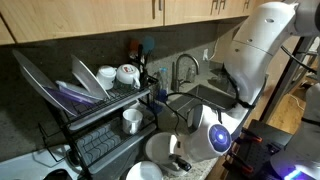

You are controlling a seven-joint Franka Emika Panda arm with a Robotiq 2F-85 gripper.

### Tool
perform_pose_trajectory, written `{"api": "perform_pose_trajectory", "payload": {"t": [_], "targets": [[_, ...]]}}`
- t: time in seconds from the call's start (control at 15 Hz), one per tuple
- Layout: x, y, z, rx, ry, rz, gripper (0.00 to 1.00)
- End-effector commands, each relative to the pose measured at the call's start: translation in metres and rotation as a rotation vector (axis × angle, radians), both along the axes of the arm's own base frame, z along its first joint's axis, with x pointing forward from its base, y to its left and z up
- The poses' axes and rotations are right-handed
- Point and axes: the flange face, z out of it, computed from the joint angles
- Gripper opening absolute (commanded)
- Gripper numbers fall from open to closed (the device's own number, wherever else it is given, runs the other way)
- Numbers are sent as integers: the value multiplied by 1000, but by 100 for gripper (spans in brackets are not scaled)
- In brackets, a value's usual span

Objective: Move one white bowl to the right then put the remaining bowl in the clear bowl,take it out and put the bowl on the right inside the clear bowl

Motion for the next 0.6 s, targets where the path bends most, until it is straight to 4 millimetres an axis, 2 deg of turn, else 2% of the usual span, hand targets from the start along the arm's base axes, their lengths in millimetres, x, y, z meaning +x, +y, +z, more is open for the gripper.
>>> {"api": "perform_pose_trajectory", "payload": {"t": [0.0, 0.07, 0.53], "targets": [[-6, -1, 13, -8, -48, 11, 0], [-7, 0, 16, -6, -58, 15, 3], [-23, -1, 38, 18, -133, 19, 3]]}}
